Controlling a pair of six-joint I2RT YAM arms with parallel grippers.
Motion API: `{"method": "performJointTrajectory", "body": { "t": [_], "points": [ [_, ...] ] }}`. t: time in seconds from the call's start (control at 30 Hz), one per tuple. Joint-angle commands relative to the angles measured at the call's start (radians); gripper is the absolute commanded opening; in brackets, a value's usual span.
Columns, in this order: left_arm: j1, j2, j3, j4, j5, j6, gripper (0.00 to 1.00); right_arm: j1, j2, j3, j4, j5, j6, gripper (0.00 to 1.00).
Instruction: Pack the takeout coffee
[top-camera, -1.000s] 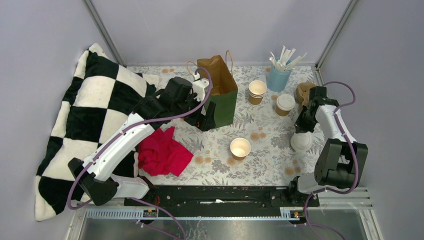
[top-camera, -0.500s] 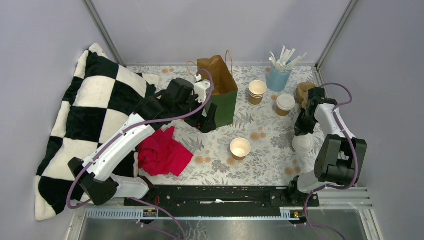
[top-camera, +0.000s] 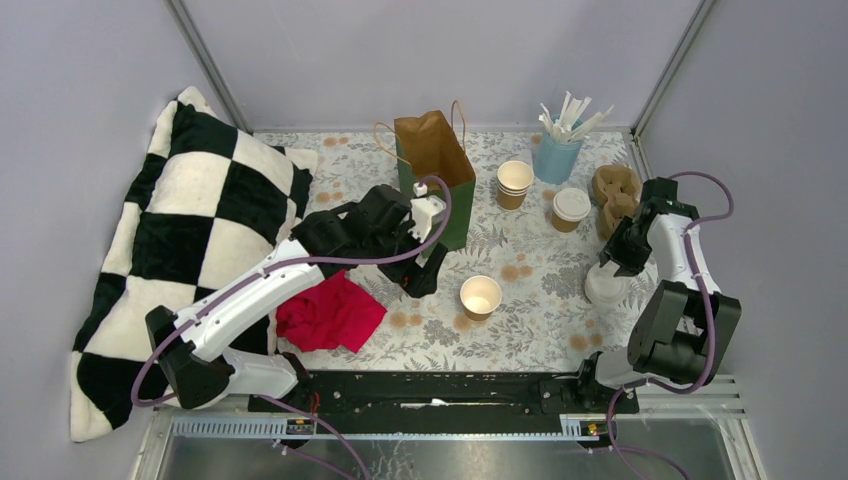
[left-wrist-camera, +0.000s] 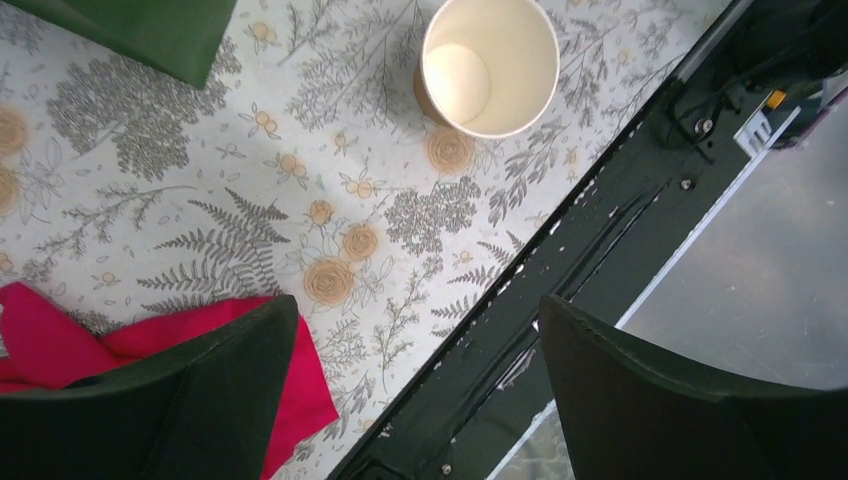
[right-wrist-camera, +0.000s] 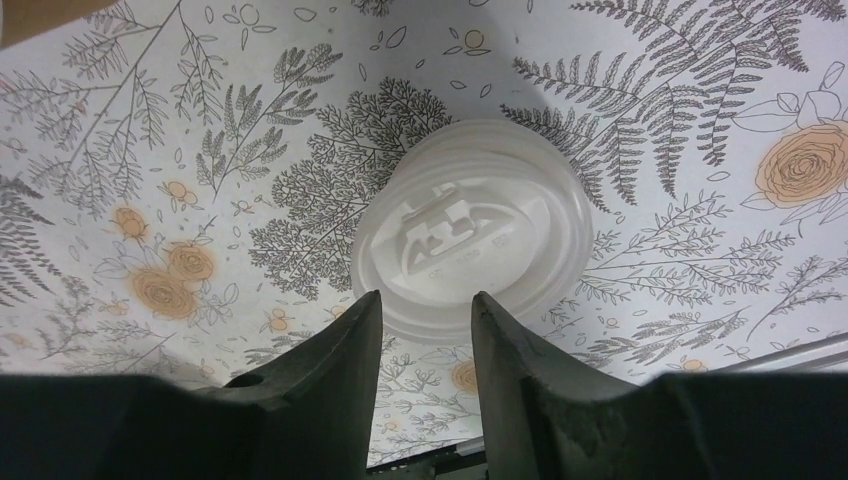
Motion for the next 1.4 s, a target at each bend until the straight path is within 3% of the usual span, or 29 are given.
{"method": "performJointTrajectory", "body": {
  "t": [0.0,0.43,0.83,1.23,1.37],
  "points": [
    [-0.008,-0.021,-0.037,0.042,-0.014,0.016,0.94,-0.046,0.001,0.033,0.012,-0.099,-0.001,0.45],
    [-0.009,-0.026,-0.032,0.041,-0.027,0.021,0.95,-0.048,0.065,0.008,0.126,-0.094,0.26,0.44],
    [-0.012,-0.031,-0.031,0.037,-0.038,0.027,0.95,-0.05,0.069,-0.027,0.154,-0.043,0.329,0.32],
    [-0.013,-0.029,-0.024,0.035,-0.045,0.029,0.95,-0.049,0.096,-0.028,0.149,-0.039,0.333,0.15],
    [-0.016,-0.025,-0.019,0.035,-0.048,0.03,0.96,-0.05,0.083,-0.027,0.127,-0.039,0.337,0.0]
  ]
}}
